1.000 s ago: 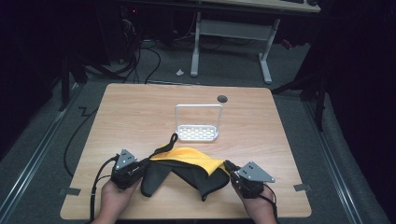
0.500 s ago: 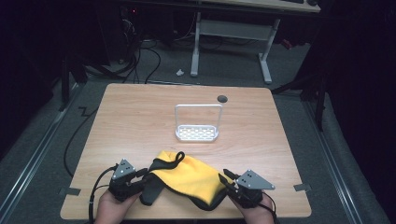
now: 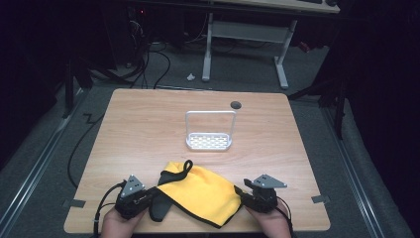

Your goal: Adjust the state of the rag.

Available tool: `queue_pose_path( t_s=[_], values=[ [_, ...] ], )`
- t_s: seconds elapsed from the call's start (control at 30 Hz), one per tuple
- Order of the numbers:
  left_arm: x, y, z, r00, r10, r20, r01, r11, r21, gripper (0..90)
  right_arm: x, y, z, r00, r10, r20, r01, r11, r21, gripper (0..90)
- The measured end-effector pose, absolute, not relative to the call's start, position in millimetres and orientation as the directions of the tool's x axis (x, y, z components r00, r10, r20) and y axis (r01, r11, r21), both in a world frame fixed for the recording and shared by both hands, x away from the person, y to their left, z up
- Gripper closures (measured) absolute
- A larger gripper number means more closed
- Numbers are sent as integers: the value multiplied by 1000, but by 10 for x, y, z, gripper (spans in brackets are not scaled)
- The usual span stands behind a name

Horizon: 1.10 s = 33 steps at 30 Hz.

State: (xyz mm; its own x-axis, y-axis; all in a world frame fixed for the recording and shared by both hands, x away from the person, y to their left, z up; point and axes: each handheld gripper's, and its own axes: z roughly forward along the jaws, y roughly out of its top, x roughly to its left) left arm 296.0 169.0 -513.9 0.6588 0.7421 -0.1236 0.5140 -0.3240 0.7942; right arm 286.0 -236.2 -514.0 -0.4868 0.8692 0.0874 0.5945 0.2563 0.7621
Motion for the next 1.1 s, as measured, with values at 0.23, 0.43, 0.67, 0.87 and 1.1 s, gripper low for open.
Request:
queue_pose_path(
  t_s=[0.23,0.43,0.67,0.87,1.1],
  values=[
    [2947,1703,-5128,650,752,-115,505,-313,805,846,2850,-2252,-5265,-490,868,86,640,290,711,526],
    [3020,1667,-5027,660,742,-117,479,-296,826,853,2805,-2184,-5149,-536,844,7,580,362,730,822],
    [3306,1460,-4530,669,743,-34,354,-278,893,855,3059,-2356,-4619,-466,883,-48,479,297,826,820],
    [3379,1401,-4242,672,737,68,244,-307,920,850,3143,-2489,-4162,-425,900,-96,359,265,895,803],
    [3394,1443,-4797,668,740,80,346,-403,847,842,3105,-2435,-4422,-446,886,-129,374,315,872,823]
  ],
)
